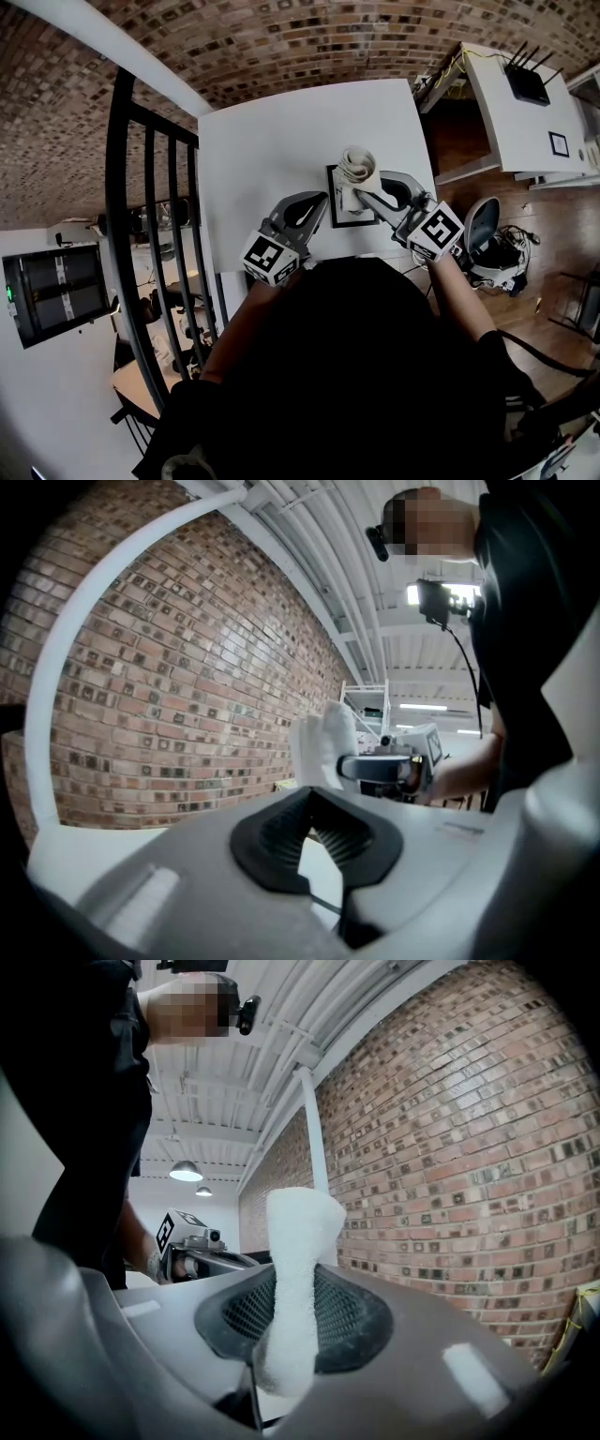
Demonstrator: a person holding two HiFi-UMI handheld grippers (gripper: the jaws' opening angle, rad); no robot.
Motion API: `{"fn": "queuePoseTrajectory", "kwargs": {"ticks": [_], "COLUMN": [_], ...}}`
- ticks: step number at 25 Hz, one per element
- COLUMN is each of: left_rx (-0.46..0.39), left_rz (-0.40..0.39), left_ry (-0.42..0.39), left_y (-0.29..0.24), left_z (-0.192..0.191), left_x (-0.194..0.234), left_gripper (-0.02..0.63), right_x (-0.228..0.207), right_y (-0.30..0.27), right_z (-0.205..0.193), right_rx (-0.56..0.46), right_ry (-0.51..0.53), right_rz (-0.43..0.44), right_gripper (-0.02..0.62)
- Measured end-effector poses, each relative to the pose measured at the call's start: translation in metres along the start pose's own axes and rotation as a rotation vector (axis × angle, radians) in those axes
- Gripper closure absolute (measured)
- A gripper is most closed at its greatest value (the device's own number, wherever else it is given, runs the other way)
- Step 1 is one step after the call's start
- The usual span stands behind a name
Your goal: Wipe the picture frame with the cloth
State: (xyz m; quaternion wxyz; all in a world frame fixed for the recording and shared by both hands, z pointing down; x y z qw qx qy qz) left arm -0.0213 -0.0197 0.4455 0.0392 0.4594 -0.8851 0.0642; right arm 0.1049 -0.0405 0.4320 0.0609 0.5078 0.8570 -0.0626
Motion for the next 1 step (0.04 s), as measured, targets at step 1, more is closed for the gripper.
{"fn": "queuePoseTrajectory", "kwargs": {"ticks": [1], "left_rx": [0.002], "left_rz": [-0.002], "left_ry": [-0.002], "left_y": [-0.0003], "left_z": [-0.0001], "left_x": [-0.0006], "left_gripper": [0.606], "right_x": [-0.0001], "right_y": [0.0003], "right_z": [0.0006], "right_rx": [-0.002], "right_ry": [-0.001], "right_rz": [-0.001], "right_gripper": [0.499]}}
Point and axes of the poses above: the fingertips, and each gripper's own axes: y backward along the fingers, x to its left, z out of its top, the point moved 4 cm from there along y, backward along the fingers, and after that the axes turned 5 degrees about -y, right-handed, at the moved point
